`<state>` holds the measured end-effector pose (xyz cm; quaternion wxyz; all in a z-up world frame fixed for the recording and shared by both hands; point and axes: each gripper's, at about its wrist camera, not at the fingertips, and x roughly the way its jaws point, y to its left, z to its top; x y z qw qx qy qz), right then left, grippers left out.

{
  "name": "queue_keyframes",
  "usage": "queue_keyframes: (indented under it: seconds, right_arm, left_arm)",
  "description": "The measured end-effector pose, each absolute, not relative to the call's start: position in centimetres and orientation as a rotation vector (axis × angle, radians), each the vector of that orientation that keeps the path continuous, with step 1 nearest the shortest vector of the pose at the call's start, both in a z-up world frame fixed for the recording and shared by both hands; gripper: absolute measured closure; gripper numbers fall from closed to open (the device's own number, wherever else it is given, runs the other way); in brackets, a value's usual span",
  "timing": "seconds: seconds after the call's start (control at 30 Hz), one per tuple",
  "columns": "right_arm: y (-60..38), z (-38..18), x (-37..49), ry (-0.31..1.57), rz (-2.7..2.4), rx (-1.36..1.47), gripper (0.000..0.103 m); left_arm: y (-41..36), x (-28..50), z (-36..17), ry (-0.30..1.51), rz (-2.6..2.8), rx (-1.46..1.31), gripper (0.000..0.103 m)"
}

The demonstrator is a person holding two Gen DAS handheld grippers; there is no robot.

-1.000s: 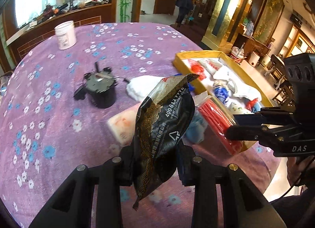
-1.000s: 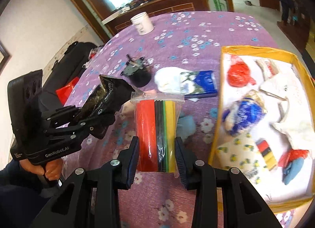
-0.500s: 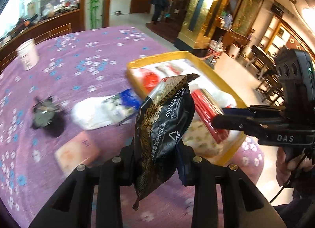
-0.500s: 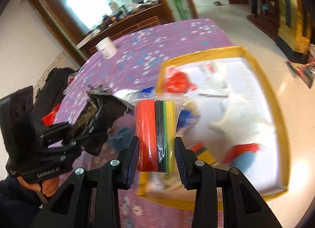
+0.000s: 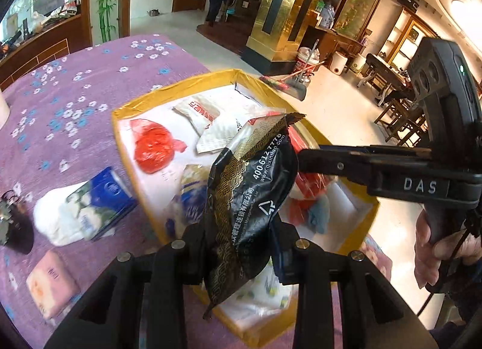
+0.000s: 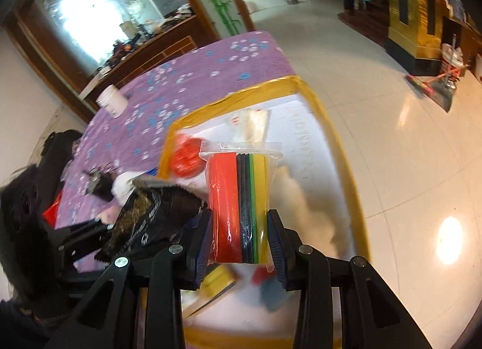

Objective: Organize soft objects
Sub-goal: 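Open both grippers to drop the black foil bag and striped pack into the box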

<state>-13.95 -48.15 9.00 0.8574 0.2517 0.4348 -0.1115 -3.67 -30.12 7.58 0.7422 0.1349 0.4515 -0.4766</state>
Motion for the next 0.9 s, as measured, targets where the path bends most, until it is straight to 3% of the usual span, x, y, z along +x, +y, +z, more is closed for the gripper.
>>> queue_keyframes:
  seconds: [0.43,0.6,0.9]
  right_arm:
    - [-50.7,6.6,-11.3,0.961,-0.287,0.526,0.064]
    - [-50.5,7.5,-11.3,0.958,-0.312,0.501,0.058]
    - [-48.0,10.4,-12.6,0.885,-0.279,0.506,0.056]
  left_arm:
    - [-32.9,-3.4,6.1,1.020,-1.025,0.278,0.069]
    - [-32.6,-3.6,6.8,1.001,-1.032,0.257,0.041]
    - [-29.7,-4.2,9.0,0.970,-1.038,0.234,0.041]
